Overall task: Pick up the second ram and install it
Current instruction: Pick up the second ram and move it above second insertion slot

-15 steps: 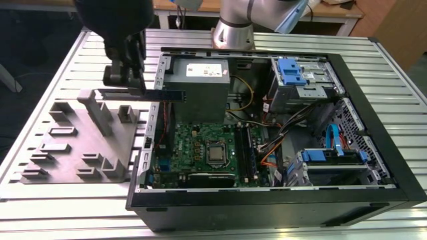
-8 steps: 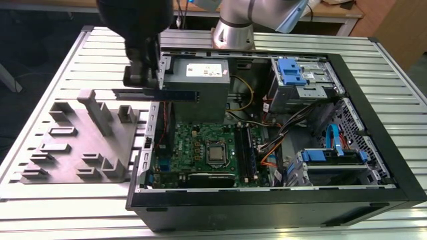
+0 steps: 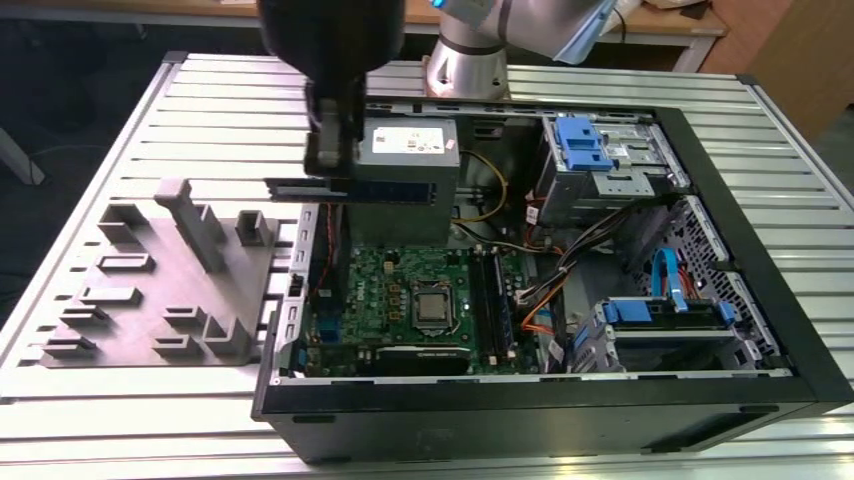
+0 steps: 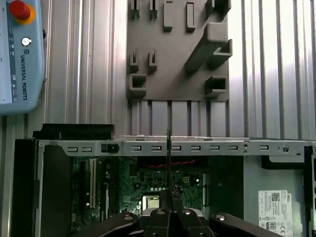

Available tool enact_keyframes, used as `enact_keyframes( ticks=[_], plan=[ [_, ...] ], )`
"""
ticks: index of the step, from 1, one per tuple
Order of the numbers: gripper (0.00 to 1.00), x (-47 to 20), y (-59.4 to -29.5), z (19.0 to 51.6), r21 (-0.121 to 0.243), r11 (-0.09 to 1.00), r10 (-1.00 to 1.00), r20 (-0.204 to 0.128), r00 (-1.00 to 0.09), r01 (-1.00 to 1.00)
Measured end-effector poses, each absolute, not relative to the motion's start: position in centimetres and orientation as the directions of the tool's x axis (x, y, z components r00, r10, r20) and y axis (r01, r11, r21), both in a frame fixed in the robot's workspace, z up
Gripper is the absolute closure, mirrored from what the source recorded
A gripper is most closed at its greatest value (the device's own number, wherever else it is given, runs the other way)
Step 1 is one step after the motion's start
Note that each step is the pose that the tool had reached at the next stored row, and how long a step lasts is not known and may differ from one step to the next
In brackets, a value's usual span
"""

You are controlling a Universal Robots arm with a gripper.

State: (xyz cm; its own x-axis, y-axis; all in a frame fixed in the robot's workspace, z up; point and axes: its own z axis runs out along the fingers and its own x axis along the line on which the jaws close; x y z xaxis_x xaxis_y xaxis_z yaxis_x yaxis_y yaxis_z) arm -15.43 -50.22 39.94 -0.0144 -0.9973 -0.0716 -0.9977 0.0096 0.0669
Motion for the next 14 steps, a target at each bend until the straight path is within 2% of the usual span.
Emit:
enact_keyframes(
  ticks=[14],
  plan=[
    [0.92, -9.8, -50.2, 39.9, 0.068, 0.01, -0.997, -0.072, -0.014, -0.998]
  ],
)
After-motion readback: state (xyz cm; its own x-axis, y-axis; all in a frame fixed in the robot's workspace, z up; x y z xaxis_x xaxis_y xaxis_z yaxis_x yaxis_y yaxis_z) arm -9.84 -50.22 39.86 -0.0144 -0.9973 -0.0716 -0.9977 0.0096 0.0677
